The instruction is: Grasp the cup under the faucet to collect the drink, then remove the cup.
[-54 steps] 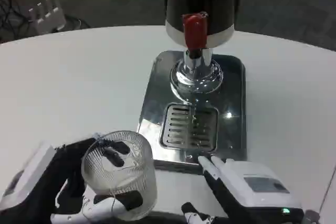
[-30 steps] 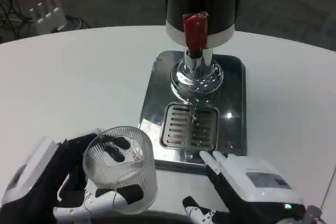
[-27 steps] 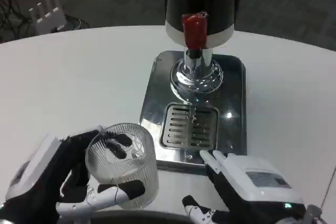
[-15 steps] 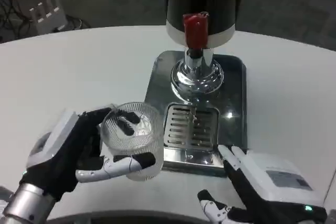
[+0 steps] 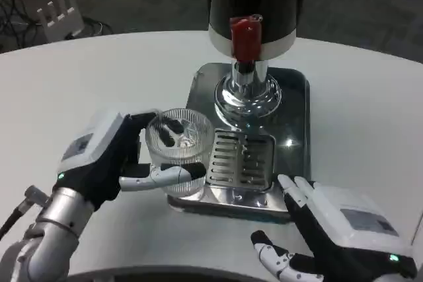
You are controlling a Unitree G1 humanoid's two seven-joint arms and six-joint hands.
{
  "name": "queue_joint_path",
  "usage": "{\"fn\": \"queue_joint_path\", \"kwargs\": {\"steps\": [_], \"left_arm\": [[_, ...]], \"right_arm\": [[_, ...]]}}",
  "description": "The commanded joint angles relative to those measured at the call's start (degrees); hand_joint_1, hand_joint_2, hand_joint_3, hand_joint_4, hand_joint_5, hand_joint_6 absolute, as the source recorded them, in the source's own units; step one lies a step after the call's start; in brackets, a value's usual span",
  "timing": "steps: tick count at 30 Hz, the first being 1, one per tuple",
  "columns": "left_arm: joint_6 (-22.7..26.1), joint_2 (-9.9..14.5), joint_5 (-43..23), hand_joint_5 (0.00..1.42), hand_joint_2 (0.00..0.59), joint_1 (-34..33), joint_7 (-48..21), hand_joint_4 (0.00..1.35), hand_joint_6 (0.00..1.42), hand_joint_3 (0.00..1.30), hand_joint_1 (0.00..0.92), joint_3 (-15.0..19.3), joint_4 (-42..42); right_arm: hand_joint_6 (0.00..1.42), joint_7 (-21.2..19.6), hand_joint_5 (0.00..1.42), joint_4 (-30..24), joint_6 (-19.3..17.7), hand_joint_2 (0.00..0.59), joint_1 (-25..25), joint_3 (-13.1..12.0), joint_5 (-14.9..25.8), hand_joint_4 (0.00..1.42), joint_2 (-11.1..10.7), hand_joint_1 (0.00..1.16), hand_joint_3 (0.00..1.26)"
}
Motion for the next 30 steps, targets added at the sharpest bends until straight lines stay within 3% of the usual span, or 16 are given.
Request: {"fn": "queue_joint_path", "kwargs": {"steps": [1,9,14,24,30], "left_arm": [[-1.1,0.5,0.8,1.33,0.051,-6.2,3.6,1.13,1.42,1.03,0.455,-1.9,7.1],[-1.8,-0.2,2.0,1.33,0.050,-14.5,7.3,1.13,1.42,1.03,0.455,-5.8,18.4],[-2.0,-2.1,2.8,1.33,0.050,-19.2,9.1,1.13,1.42,1.04,0.455,-8.6,24.3],[-2.5,-4.5,2.9,1.33,0.049,-23.3,9.0,1.13,1.42,1.04,0.454,-12.4,27.8],[-2.8,-4.8,2.8,1.31,0.045,-23.9,8.0,1.11,1.42,1.03,0.448,-14.0,27.9]], "right_arm": [[0.00,-0.2,0.00,-1.2,0.4,0.455,1.0,-0.2,0.1,0.00,1.5,0.24,0.03],[0.00,-0.1,0.00,-2.3,0.0,0.458,2.1,-0.1,-0.4,0.00,1.4,0.24,0.03],[0.00,-0.3,0.00,-3.0,-0.3,0.458,3.1,0.4,-0.7,0.00,1.5,0.24,0.03],[0.00,-0.2,0.00,-4.0,-0.1,0.458,4.8,-0.4,-0.1,0.00,1.5,0.24,0.03],[0.00,-0.1,0.00,-4.2,-0.2,0.458,5.2,-0.5,0.3,0.00,1.6,0.24,0.03]]}}
